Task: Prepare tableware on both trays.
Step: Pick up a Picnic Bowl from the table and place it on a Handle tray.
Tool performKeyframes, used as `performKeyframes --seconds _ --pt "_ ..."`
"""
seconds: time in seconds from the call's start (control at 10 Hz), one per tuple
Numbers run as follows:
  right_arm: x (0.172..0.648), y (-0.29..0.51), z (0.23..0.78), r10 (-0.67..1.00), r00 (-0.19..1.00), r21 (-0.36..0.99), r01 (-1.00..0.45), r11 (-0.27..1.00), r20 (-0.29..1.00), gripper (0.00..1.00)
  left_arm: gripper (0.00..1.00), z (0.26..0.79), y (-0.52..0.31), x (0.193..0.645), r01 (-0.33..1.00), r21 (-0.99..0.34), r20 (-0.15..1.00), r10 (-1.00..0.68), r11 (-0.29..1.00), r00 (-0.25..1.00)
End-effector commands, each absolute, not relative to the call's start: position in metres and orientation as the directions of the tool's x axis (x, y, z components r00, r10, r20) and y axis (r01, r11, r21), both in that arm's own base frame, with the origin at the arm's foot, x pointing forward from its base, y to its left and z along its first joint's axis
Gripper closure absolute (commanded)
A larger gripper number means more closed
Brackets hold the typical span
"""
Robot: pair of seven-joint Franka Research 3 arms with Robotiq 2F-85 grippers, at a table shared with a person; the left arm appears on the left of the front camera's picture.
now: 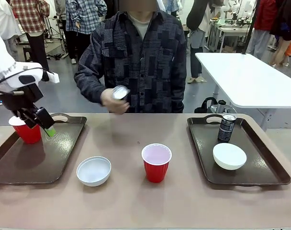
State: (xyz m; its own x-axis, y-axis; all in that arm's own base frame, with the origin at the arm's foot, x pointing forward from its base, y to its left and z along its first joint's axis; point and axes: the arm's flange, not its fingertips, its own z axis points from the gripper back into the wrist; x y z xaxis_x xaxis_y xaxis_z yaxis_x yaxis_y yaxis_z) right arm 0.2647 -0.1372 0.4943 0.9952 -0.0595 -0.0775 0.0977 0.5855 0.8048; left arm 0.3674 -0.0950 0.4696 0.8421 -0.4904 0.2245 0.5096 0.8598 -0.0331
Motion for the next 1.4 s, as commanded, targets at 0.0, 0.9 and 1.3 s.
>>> performKeyframes --seconds 0.0,0.9,1.3 --pt "0.264 -0.136 0.496 -0.061 0.995 0.815 0.097 0.571 -0.076 0.00 0.00 0.473 -0.080 0.344 0.527 -0.045 0.232 -0.505 0.849 0.832" --pt "0.264 -0.136 0.496 -0.061 0.995 0.815 0.097 0.571 -0.076 0.00 0.00 0.539 -0.041 0.252 0.647 -0.039 0.172 -0.633 0.761 0.755" --pt "0.264 -0.136 0.496 -0.061 0.995 0.815 0.097 0.571 -0.076 0.00 0.00 0.539 -0.041 0.252 0.647 -0.039 0.172 -0.633 0.761 0.755"
